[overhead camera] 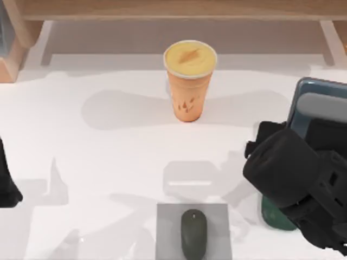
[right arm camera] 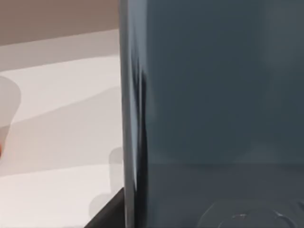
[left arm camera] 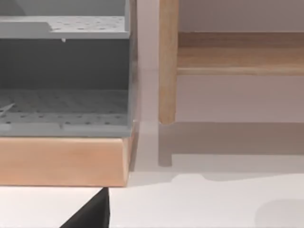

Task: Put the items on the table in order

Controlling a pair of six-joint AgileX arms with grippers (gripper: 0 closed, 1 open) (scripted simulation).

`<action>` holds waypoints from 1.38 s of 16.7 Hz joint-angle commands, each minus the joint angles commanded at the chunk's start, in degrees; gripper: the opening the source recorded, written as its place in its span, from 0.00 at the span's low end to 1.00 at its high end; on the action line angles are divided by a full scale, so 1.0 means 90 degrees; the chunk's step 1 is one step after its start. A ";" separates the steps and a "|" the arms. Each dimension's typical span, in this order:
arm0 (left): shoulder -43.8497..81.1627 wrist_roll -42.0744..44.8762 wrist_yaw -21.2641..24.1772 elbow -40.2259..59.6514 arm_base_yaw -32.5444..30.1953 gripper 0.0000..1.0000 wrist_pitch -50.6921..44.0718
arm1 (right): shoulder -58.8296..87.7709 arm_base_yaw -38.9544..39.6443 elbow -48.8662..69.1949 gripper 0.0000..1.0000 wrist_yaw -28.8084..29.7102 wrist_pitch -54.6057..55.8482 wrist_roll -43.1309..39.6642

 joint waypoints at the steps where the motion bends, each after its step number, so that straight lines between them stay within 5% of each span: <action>1: 0.0000 0.0000 0.0000 0.0000 0.0000 1.00 0.0000 | 0.0000 0.0000 0.0000 0.00 0.0000 0.0000 0.0000; 14: 0.0000 0.0000 0.0000 0.0000 0.0000 1.00 0.0000 | 0.0000 0.0000 0.0000 0.98 0.0000 0.0000 0.0000; 23: 0.0000 0.0000 0.0000 0.0000 0.0000 1.00 0.0000 | -0.0005 0.0009 0.0000 1.00 0.0000 -0.0001 0.0001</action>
